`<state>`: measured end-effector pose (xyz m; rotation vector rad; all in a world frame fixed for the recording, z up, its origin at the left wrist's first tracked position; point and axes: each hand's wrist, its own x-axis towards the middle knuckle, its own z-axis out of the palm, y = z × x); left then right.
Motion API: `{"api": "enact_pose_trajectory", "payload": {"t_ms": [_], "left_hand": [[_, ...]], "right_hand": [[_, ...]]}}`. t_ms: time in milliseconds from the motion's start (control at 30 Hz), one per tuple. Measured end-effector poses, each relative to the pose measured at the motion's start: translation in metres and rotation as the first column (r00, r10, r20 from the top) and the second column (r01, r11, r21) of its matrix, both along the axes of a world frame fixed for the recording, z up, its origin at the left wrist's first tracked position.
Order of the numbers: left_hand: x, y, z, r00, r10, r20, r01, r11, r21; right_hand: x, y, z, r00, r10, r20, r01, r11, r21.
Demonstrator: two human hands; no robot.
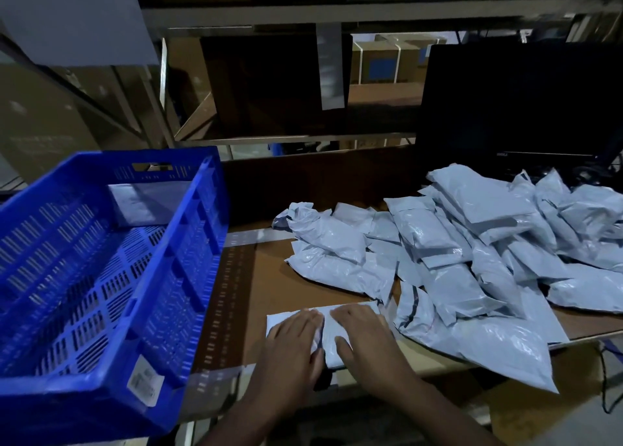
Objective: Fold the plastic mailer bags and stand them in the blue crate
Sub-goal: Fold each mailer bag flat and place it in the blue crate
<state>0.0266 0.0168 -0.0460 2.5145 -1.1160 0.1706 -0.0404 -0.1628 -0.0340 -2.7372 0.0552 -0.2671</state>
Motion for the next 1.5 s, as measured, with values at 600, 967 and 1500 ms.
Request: {"api": "enact_pose_trajectory", "payload": {"t_ms": [600, 967, 1500], "left_hand": [[-0.002, 0.012, -0.001, 0.992, -0.021, -0.126, 0.034, 0.995, 0.096], [-0.005, 0.009, 0.007, 0.963, 0.112, -0.243, -0.091, 0.991, 0.095], [0.015, 0.027, 0.065, 0.901, 0.09, -0.425, -0.312, 0.816, -0.488]], "right_hand": [[-0.016, -0.001, -0.006, 0.989, -0.06, -0.132, 0.051, 0.996, -0.071], [-0.036, -0.013, 0.003, 0.98, -0.038, -0.195, 0.047, 0.998, 0.044], [-0.028, -0.031, 0.057, 0.967, -0.203, 0.155, 0.12, 0.896, 0.428]]}}
